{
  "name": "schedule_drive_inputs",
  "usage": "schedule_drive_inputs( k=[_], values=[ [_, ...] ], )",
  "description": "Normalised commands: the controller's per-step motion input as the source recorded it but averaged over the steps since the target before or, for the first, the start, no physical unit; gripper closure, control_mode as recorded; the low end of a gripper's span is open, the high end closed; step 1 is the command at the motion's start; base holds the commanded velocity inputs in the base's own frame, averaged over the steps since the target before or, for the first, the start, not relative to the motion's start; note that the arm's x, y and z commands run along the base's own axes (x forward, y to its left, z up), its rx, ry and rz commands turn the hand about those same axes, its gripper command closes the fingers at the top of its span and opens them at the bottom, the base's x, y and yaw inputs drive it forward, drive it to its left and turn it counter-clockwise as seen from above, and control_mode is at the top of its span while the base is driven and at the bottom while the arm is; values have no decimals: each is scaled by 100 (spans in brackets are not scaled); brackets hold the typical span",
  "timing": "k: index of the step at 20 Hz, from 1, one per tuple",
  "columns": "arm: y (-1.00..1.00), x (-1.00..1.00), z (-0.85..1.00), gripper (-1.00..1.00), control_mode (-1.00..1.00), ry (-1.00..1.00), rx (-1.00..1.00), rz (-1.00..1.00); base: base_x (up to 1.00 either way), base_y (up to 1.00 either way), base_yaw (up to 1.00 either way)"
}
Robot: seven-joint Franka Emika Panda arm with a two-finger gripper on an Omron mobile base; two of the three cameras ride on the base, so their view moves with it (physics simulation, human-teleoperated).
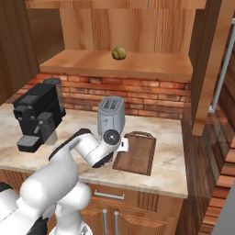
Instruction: Pick the bread, place it on the cutting board, pick the jam, place it on the counter, and close the cabinet.
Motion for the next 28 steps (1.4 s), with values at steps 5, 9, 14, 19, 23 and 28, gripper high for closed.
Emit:
schedule_drive_inputs(
  k=[5, 9, 14, 19, 23, 28],
  values=[
    [0, 0, 43, -100, -100, -1, 0, 0, 0, 0, 0],
    [0, 0, 51, -100, -100, -1, 0, 0, 0, 0, 0],
    [0, -2, 55, -100, -100, -1, 0, 0, 0, 0, 0],
    [0, -7, 55, -100, -100, -3, 0, 0, 0, 0, 0],
    [0, -13, 55, -100, -100, 0, 0, 0, 0, 0, 0],
    [0, -12, 53, -100, -100, 0, 0, 0, 0, 0, 0]
  ],
)
